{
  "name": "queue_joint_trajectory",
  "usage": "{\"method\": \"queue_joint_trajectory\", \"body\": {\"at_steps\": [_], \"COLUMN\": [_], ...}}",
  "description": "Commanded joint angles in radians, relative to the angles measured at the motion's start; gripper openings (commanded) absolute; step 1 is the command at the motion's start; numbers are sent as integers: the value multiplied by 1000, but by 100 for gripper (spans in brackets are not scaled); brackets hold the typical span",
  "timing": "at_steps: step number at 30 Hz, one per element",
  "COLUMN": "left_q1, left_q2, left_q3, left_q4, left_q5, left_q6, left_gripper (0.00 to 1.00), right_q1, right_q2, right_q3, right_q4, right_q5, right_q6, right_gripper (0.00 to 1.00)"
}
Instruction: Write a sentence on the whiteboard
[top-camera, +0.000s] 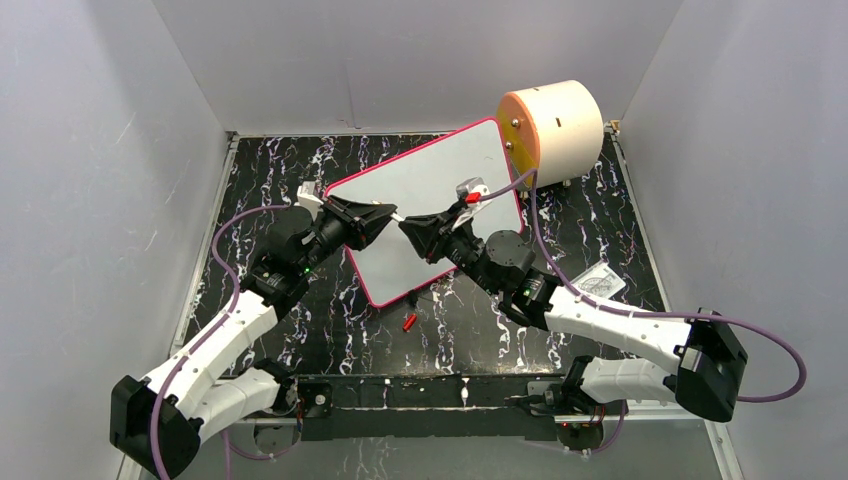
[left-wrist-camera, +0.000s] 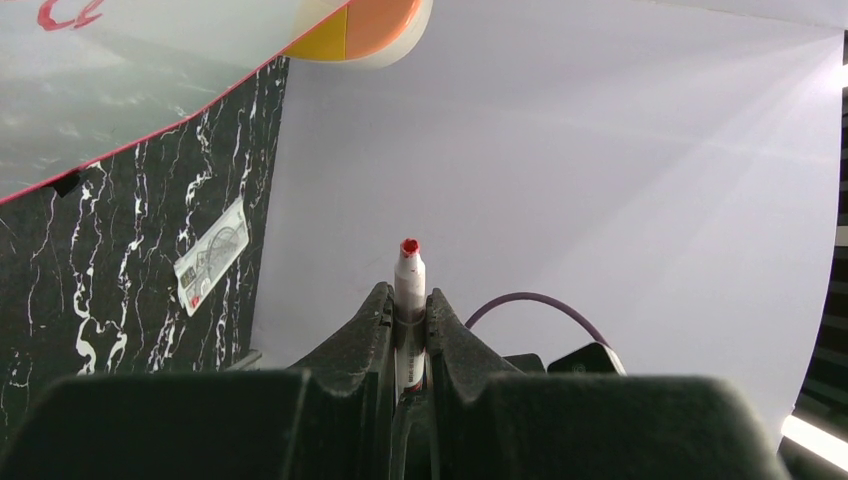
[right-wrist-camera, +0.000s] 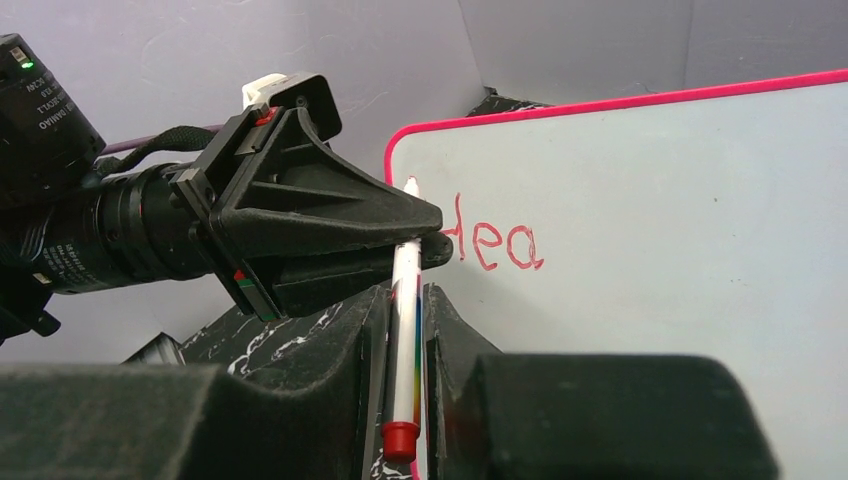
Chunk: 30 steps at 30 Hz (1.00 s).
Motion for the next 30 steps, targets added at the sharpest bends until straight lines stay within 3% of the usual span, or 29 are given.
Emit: {"method": "queue_joint_trajectory", "body": {"at_steps": [1,16,30], "left_q1": [-6,-6,-6], "left_q2": [-7,0,-4], "left_q3": [29,32,33], "left_q4": [28,38,32], "left_q5": [15,16,4], "left_q6": [-1,0,6], "left_gripper": [0,0,0], "right_q1": [-3,-7,-7], "right_q2": [0,6,6], "right_q3": [45,61,73], "right_q4": [58,27,-18], "right_q5": [-15,-57,-73], "right_q6": [-12,-26,-48], "right_gripper": [26,20,26]}}
